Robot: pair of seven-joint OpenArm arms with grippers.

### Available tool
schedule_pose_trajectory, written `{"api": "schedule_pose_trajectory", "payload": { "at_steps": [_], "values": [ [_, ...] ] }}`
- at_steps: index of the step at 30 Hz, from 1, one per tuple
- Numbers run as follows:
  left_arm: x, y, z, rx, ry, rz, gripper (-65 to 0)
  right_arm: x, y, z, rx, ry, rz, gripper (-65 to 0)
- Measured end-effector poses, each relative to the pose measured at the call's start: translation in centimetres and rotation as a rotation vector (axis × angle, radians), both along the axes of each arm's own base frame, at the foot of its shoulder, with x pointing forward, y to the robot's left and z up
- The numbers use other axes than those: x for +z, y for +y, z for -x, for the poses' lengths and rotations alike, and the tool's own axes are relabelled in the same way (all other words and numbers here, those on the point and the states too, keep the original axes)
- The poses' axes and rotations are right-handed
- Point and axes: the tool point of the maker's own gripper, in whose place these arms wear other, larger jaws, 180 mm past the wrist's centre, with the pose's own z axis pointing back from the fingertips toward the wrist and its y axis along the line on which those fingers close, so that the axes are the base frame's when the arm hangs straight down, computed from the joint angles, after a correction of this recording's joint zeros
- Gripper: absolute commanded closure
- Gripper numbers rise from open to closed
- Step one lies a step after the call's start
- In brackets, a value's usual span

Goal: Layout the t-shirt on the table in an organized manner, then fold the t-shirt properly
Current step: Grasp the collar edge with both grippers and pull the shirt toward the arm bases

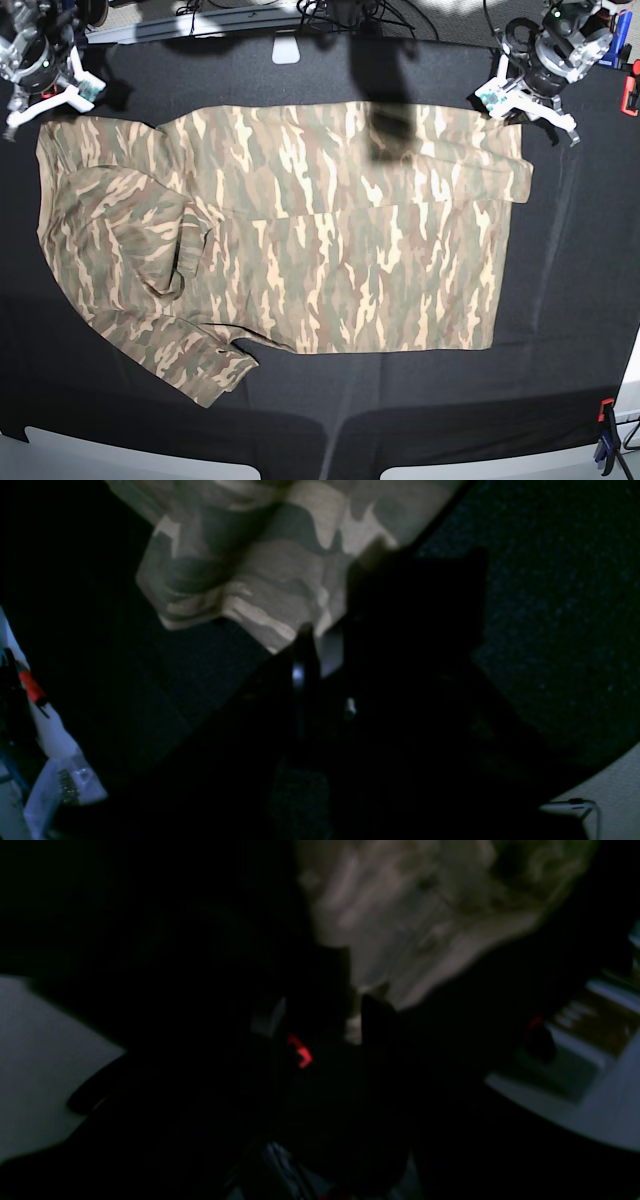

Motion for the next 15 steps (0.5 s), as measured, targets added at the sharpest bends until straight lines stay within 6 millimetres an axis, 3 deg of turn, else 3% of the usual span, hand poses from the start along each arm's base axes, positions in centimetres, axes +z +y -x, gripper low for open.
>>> {"api": "schedule_pose_trajectory", "payload": {
  "at_steps": [9,15],
  "values": [
    [0.0,0.0,0.0,0.0,0.0,0.0,0.0,-0.1,-2.0,-3.4,-0.078,-0.069,-0.012,-22.6],
    [0.0,0.0,0.0,0.0,0.0,0.0,0.0,-2.9,1.2,0.2,-0.003,0.163,-0.168,-22.6]
  ]
}}
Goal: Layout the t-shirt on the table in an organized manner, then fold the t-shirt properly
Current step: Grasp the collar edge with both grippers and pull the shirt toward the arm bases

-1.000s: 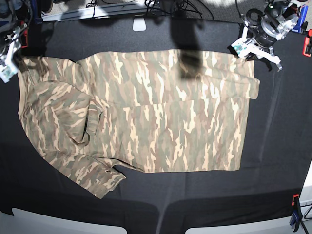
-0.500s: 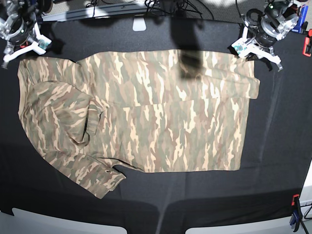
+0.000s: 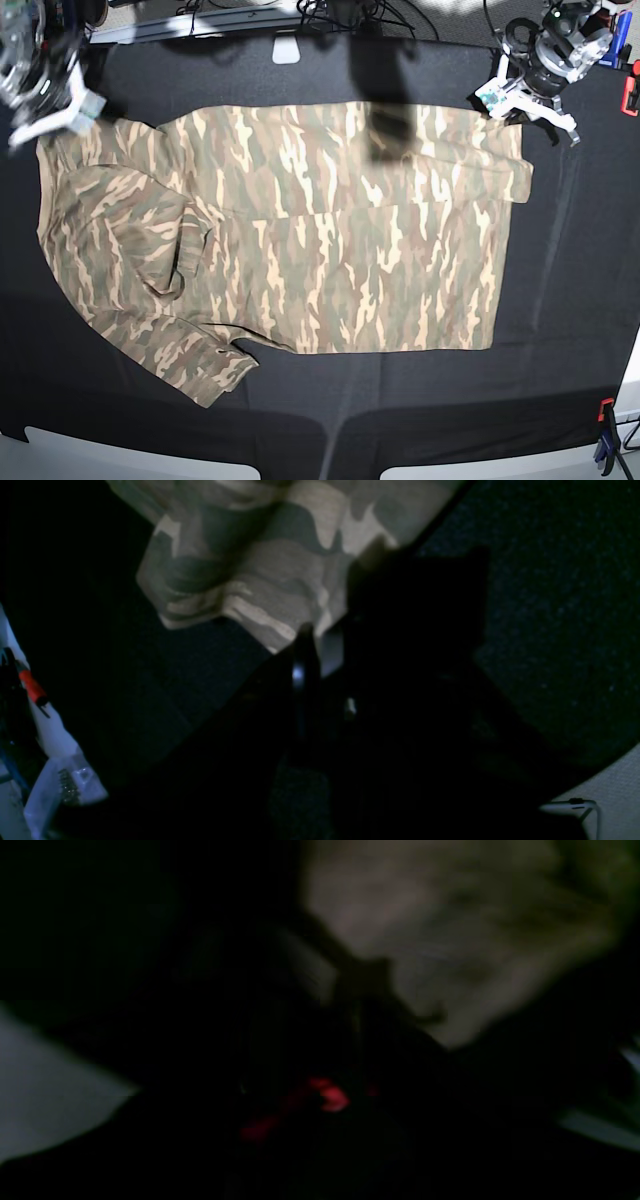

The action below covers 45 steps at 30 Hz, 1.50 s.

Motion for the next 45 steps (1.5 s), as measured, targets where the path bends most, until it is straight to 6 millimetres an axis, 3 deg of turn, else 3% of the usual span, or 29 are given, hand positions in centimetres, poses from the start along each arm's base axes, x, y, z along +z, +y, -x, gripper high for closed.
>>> {"api": "schedule_pose_trajectory", "payload": {
  "at_steps": [5,10,14,18,23,26,29,32,37,42,45],
  "values": [
    [0.0,0.0,0.0,0.001,0.001,-0.001,0.0,1.3,-0.9,-2.4,-0.019,-0.131,0.043,-22.6],
    [0.0,0.0,0.0,0.001,0.0,0.0,0.0,0.9,-0.8,-2.3,-0.019,-0.136,0.012,-22.0],
    [0.0,0.0,0.0,0.001,0.0,0.0,0.0,-0.3,-2.0,-2.0,-0.053,-0.113,0.002,-21.3],
    [0.0,0.0,0.0,0.0,0.0,0.0,0.0,-0.5,-2.4,-2.2,-0.083,-0.126,0.019,-0.5],
    [0.8,1.0,-0.5,-0.007,-0.029,-0.102,0.0,0.0,-3.4,-2.2,-0.167,-0.142,0.061,0.0],
    [2.0,1.6,-1.3,0.033,-0.08,-0.132,0.0,0.4,-3.0,-2.5,-0.183,-0.149,0.051,0.0],
    [3.4,0.6,-2.1,0.024,-0.12,-0.11,0.0,1.1,-2.4,-2.8,-0.207,-0.155,0.045,0.0],
    [3.7,1.0,-1.9,0.047,-0.109,-0.133,0.0,1.8,-1.3,-3.0,-0.188,-0.171,0.031,0.0],
    [3.3,1.4,-1.0,0.054,-0.083,-0.15,0.0,1.9,0.6,-0.6,-0.137,-0.125,0.019,0.0],
    [2.4,1.4,1.1,0.051,-0.029,-0.153,0.0,1.5,0.0,1.8,-0.159,-0.081,0.062,0.0],
    [2.5,1.9,1.2,0.051,-0.03,-0.188,0.0,1.3,-0.4,3.0,-0.148,-0.056,0.09,0.0]
  ]
}}
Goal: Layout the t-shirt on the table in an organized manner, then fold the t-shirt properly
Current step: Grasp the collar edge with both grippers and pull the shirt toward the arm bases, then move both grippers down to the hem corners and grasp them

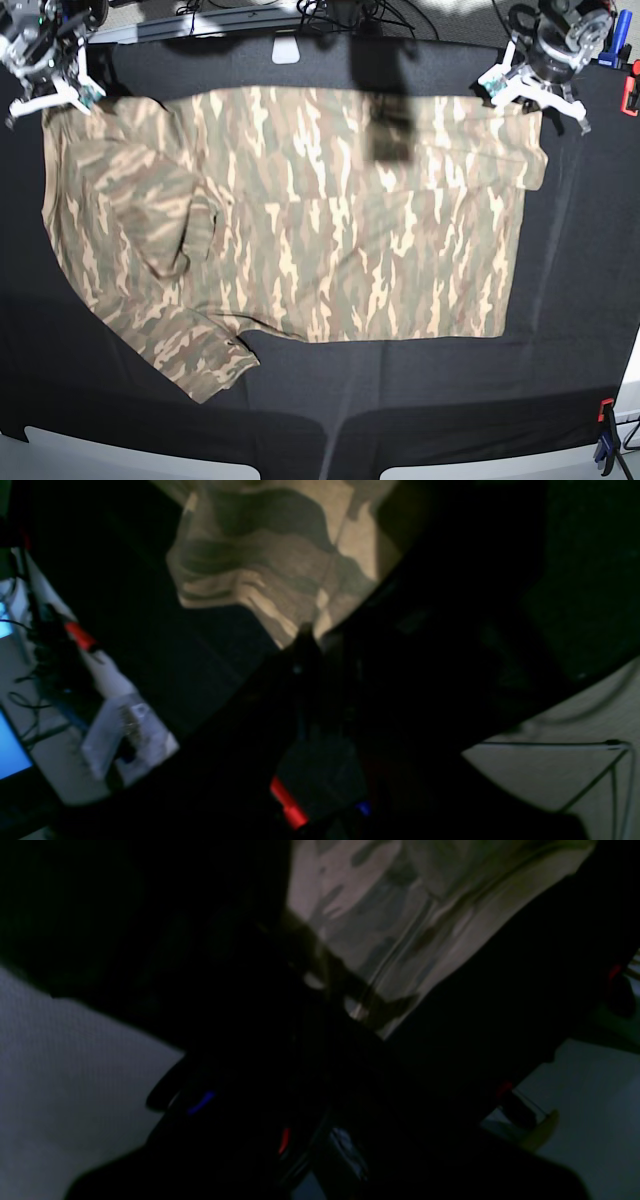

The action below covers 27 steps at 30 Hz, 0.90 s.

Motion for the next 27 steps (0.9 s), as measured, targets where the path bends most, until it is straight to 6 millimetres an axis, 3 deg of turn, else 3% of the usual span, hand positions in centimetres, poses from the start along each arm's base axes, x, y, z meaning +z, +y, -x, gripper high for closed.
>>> {"api": "schedule_pose_trajectory", "payload": {
  "at_steps": [7,14,27],
  "values": [
    [1.1,2.8,-0.7,0.022,-0.042,-0.089,0.0,0.0,-0.9,1.5,-0.004,0.021,0.06,0.0],
    [-0.1,2.8,3.0,0.018,0.05,-0.095,0.0,0.3,-0.9,1.3,-0.008,0.017,0.07,0.0],
    [0.5,2.7,2.9,-0.009,0.026,-0.121,0.0,0.7,-0.5,0.8,0.002,0.0,0.068,-0.1]
  ]
}}
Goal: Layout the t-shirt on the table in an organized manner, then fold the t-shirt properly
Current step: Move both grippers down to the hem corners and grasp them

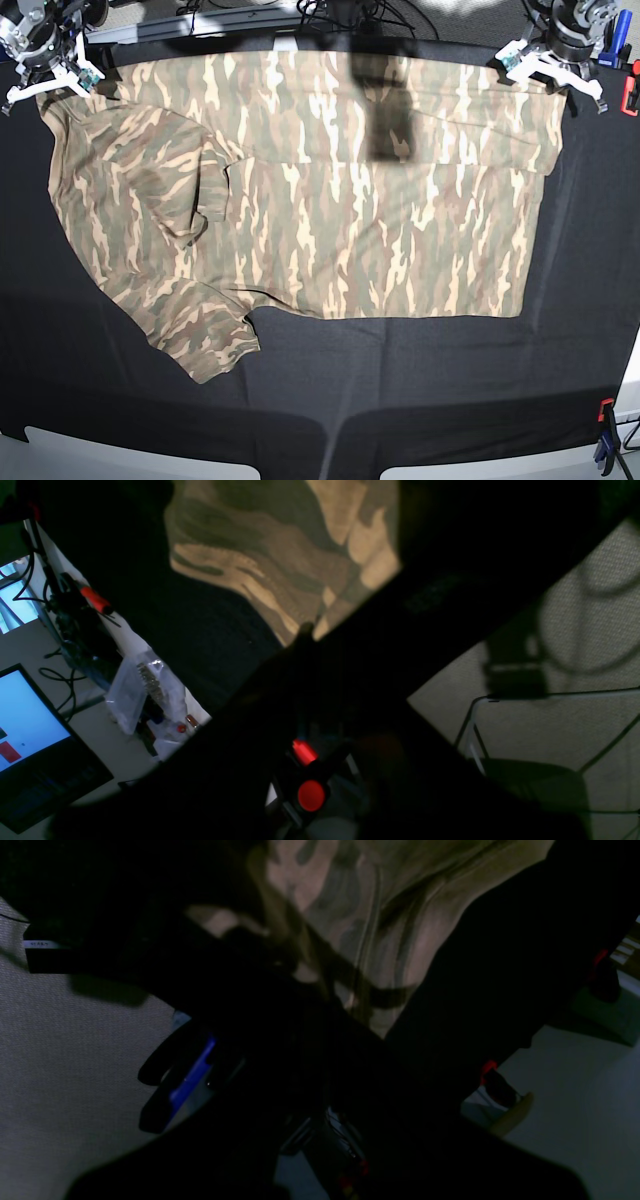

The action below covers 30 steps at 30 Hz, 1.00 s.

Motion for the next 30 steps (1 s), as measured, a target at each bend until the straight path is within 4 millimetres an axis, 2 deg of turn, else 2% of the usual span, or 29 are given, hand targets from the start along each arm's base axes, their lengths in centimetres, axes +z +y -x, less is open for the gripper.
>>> {"api": "schedule_pose_trajectory", "payload": {
  "at_steps": [2,6,7,9,13,16,20,22,27,30],
  "values": [
    [0.0,0.0,0.0,0.001,0.001,0.004,-1.6,0.0,0.0,0.0,0.0,0.0,0.001,-8.6],
    [0.0,0.2,0.1,0.022,0.003,0.006,-22.1,0.2,-0.3,-0.3,-0.016,-0.024,0.009,-23.6],
    [0.0,0.3,0.0,0.041,-0.007,0.016,-26.9,0.5,-0.5,-0.6,-0.031,-0.05,0.018,-26.0],
    [0.0,1.0,0.2,0.07,0.001,-0.01,-33.5,1.1,-1.3,-0.9,-0.076,-0.094,0.049,-26.7],
    [0.0,3.7,1.7,0.179,0.061,-0.127,-35.3,1.7,-2.0,-1.0,-0.117,-0.118,0.086,-26.7],
    [0.5,5.4,2.4,0.248,0.073,-0.211,-35.3,3.0,-1.4,-2.5,-0.121,-0.216,0.076,-26.7],
    [2.5,8.3,2.6,0.388,0.008,-0.347,-35.3,5.8,-1.0,-4.8,-0.166,-0.397,0.075,-26.7],
    [3.2,8.4,1.2,0.403,-0.059,-0.337,-35.3,6.9,-1.3,-5.5,-0.207,-0.471,0.074,-26.7],
    [5.3,6.9,-4.6,0.377,-0.287,-0.206,-35.3,7.9,-1.1,-8.1,-0.295,-0.573,-0.01,-26.7],
    [6.7,6.4,-7.4,0.359,-0.367,-0.173,-35.3,8.7,-0.7,-10.0,-0.34,-0.641,-0.072,-26.7]
  ]
}}
